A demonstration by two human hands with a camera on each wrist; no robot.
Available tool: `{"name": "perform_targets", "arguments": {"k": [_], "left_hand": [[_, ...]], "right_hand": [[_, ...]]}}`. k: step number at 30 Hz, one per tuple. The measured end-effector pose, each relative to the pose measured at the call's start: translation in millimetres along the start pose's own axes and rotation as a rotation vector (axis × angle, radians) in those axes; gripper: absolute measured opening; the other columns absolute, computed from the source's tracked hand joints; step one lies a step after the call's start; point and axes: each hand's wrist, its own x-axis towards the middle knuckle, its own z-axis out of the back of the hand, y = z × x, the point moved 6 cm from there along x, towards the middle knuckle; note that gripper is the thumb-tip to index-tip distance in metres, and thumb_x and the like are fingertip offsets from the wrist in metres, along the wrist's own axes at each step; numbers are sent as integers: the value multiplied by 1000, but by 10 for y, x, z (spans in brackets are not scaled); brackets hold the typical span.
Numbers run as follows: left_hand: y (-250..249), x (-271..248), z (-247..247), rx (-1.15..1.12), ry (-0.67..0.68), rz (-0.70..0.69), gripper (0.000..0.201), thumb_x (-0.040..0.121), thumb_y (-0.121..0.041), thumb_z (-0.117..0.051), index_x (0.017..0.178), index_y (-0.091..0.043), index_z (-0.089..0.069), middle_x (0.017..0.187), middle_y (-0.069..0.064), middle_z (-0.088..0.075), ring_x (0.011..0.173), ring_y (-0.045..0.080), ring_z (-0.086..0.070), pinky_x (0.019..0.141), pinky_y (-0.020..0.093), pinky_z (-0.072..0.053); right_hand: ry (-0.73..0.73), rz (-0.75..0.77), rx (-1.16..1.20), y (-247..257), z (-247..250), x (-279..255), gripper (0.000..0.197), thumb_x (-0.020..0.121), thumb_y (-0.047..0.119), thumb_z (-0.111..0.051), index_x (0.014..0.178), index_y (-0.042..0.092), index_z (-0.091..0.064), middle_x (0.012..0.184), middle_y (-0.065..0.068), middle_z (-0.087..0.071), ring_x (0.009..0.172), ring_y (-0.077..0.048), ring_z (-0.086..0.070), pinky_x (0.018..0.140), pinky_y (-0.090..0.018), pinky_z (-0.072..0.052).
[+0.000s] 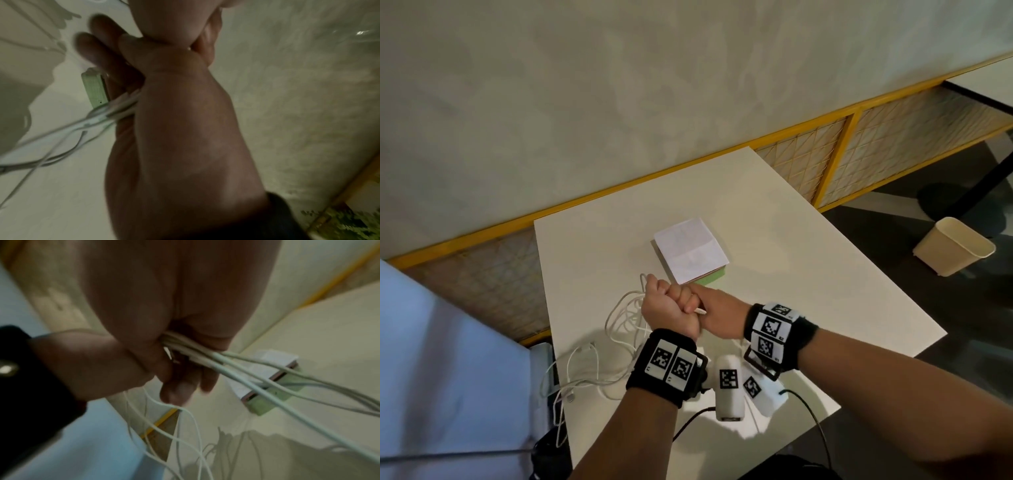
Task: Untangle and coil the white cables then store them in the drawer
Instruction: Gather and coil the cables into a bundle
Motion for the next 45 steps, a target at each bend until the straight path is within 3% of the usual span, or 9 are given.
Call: {"name": "perform_targets", "arguments": {"k": [4,9,13,26,30,35,38,41,45], "left_hand": [[-18,-14,75,7,-4,14,48,99,-29,-38,54,-21,-23,38,-6,-18,30,10,-15,38,18,-12],[63,9,167,6,-59,97,46,94,-22,-42,52,-21,-24,40,-4,-19,32,13,-18,43,24,-21],[-122,116,245,-78,-69,113,50,94,-19,-41,47,-21,-22,36,-5,-18,28,12,-20,41,18,-26],[-445,375,376,-89,-159,7,50,95,-18,-31,46,-21,-21,35,-6,-15,27,13,-17,36,12,-22],[-394,334,269,-48,-151,-31,42,94,-19,-32,55,-22,-17,37,-6,-15,30,13,-15,35,16,-18],[-382,352,360,-45,-199,-19,42,94,-19,-32,55,-21,-18,37,-6,-16,30,14,-16,36,14,-19],[-331,317,363,-57,-211,-7,41,94,-19,-33,54,-20,-20,37,-5,-17,30,14,-17,36,14,-20],[-286,271,376,-38,-220,-18,39,93,-19,-35,55,-20,-23,36,-6,-17,30,14,-17,36,15,-19],[-87,117,283,-13,-180,16,40,92,-19,-38,55,-19,-24,37,-6,-18,30,12,-16,37,15,-18]], "right_hand": [[-38,-3,-194,-50,-99,3,25,86,11,-46,111,9,-49,103,-14,-65,94,-31,-61,77,-32,-45],[-80,4,-512,-74,-10,-43,33,83,37,-50,106,14,-56,99,-11,-68,91,-32,-62,68,-29,-41],[-72,-96,-589,-266,185,-130,41,88,56,-40,73,21,-53,79,-7,-61,76,-27,-56,63,-30,-36],[-134,-384,-783,-1209,830,-449,48,95,53,-27,91,22,-62,98,-8,-65,95,-31,-62,73,-32,-42],[-56,-411,-729,-1325,704,-380,35,94,44,-38,66,24,-43,84,-9,-54,94,-32,-61,68,-31,-39],[11,-346,-650,-1340,612,-277,30,86,41,-55,102,15,-54,105,-9,-55,111,-30,-54,89,-35,-40],[115,-344,-726,-1315,555,-208,97,66,48,-73,144,24,-21,151,-8,-24,142,-29,-16,117,-49,-7],[132,-206,-658,-860,469,-166,123,62,48,-78,147,28,8,159,-5,5,145,-27,10,116,-50,7],[127,5,-305,-138,-12,-33,92,82,27,-65,148,13,-3,147,-11,-36,132,-27,-38,112,-37,-30]]}}
